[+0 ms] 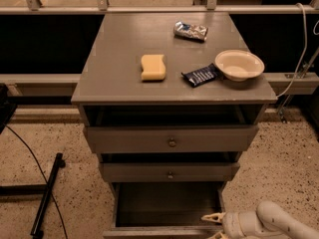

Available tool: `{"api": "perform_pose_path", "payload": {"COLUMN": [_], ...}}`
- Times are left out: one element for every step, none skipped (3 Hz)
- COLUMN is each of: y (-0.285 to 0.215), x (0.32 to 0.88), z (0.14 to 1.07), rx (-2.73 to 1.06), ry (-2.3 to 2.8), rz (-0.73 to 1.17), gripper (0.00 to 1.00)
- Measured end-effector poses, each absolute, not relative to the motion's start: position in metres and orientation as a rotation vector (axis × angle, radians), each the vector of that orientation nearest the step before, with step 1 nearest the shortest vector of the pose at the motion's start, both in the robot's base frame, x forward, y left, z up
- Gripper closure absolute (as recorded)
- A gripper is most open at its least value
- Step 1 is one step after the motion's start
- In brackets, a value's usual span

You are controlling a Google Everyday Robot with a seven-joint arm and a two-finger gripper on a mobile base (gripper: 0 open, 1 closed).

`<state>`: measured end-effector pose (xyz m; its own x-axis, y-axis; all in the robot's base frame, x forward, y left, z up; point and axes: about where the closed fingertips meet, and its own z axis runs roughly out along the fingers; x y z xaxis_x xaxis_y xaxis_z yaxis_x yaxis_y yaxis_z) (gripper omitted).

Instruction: Close bottom drawer

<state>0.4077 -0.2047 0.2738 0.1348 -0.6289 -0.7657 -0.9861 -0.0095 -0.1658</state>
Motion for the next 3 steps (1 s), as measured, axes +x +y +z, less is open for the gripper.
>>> {"api": "perform_pose_path", "payload": {"y": [-0.210,-0.213,-0.210], "x": [0.402,0.397,0.391], "z": [0.251,0.234,0.230], "rx": [-1.696,-1.660,-1.658], "ry": [1.563,1.548,1.509], "rz": [0.656,0.637,0.633], "gripper": [0.63,0.85,1.00]}}
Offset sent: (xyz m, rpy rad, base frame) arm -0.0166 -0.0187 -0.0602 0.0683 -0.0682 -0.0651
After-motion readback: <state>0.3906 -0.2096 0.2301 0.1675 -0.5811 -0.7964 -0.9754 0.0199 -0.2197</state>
